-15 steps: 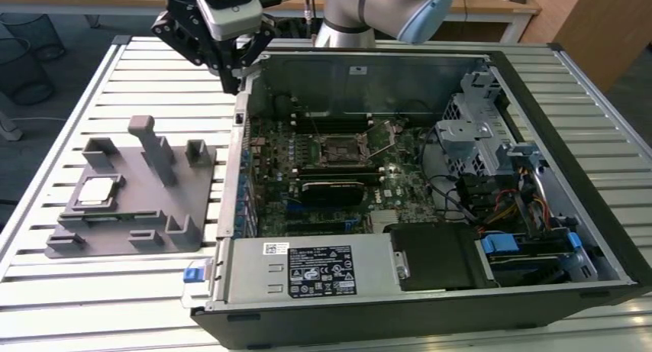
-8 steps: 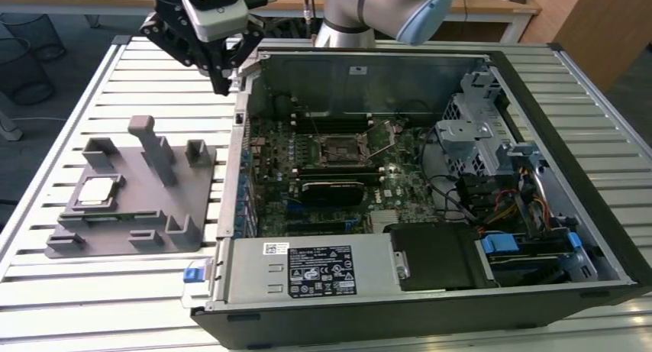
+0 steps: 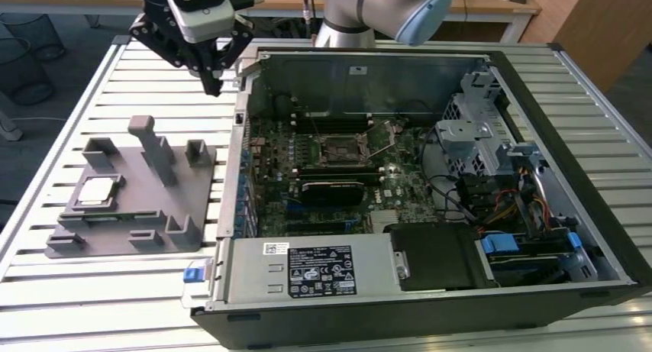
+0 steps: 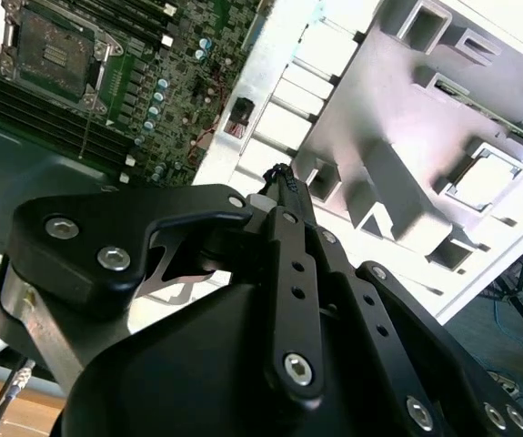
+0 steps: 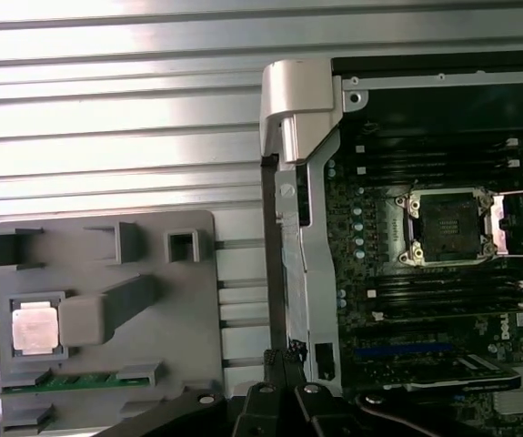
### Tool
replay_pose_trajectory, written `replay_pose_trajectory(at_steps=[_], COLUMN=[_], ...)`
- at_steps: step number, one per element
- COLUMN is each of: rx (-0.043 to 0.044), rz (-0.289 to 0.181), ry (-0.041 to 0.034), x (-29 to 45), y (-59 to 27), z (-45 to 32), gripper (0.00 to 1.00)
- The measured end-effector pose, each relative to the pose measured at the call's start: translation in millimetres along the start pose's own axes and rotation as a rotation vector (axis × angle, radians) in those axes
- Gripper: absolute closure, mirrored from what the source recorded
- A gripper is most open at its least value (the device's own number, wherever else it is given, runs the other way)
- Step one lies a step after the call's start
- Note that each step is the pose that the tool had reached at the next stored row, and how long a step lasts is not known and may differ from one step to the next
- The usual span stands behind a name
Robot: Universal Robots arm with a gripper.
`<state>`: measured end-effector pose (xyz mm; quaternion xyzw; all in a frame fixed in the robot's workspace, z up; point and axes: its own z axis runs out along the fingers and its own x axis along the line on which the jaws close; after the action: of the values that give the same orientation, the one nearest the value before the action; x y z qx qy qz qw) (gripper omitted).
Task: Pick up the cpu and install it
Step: 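Reach for the cpu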
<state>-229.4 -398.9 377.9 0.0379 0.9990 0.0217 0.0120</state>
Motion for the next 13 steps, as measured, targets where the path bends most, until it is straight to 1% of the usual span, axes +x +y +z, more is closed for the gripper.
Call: replay_pose_trajectory(at_steps=[13], rx=[0.0002], rz=[0.000], ry=[0.0021], x=[10.6], y=[-0.9], z=[1.8], gripper=[0.89])
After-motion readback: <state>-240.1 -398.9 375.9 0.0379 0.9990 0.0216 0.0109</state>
